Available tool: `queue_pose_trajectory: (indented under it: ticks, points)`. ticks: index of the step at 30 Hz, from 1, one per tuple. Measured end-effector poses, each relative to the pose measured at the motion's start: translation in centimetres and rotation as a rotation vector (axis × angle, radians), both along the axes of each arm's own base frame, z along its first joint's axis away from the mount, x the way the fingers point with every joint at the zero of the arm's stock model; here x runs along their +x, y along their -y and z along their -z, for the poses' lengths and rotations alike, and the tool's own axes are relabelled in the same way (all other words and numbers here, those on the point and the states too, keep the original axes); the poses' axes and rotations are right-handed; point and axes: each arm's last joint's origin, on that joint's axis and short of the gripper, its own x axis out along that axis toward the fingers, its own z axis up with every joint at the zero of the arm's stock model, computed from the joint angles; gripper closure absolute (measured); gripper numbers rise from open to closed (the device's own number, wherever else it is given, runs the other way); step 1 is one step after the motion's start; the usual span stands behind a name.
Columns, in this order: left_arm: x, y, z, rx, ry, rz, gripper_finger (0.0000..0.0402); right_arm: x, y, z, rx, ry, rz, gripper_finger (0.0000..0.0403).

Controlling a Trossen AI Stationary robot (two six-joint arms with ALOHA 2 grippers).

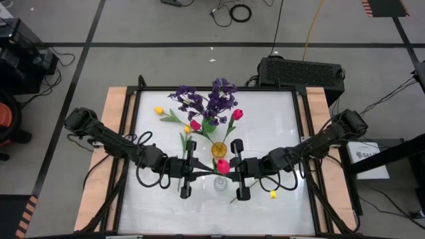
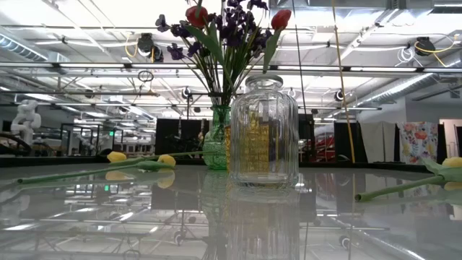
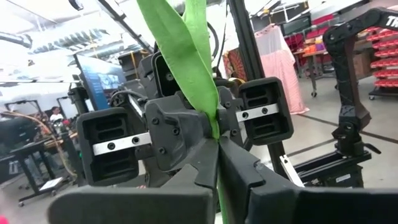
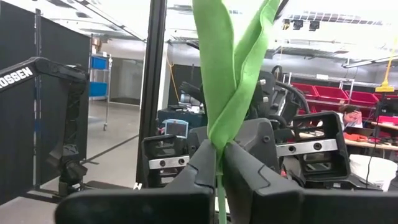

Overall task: Sort flowers into vase by color
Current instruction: Put the pink flower into the yellow vase

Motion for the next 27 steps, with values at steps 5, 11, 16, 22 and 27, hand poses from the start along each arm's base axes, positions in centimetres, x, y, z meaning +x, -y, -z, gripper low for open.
queue_pose_trajectory:
  ticks: [5, 11, 16, 22, 27]
  points:
    - [-0.3, 0.2, -0.1, -0.015, -0.019, -0.047, 0.0321, 0.1, 0.0, 0.2, -0.02, -0.019, 0.008, 0.0398]
    - [-2.0, 0.5, -1.0, -0.058, -0.069, -0.212, 0.0209, -0.1, -0.1, 0.4, -0.051, -0.058, 0.024, 0.04]
    - [-3.7, 1.0, -1.5, -0.051, -0.126, -0.339, 0.0161, -1.2, -0.5, 0.2, -0.134, -0.127, 0.138, 0.0402]
    - [-5.5, 1.1, -2.0, -0.071, -0.174, -0.448, 0.0158, -3.1, 0.1, 0.0, -0.192, -0.137, 0.201, 0.0402]
    - [-6.2, 0.7, -1.9, -0.116, -0.219, -0.49, 0.0158, -3.6, 2.2, 1.9, -0.171, -0.13, 0.291, 0.0402]
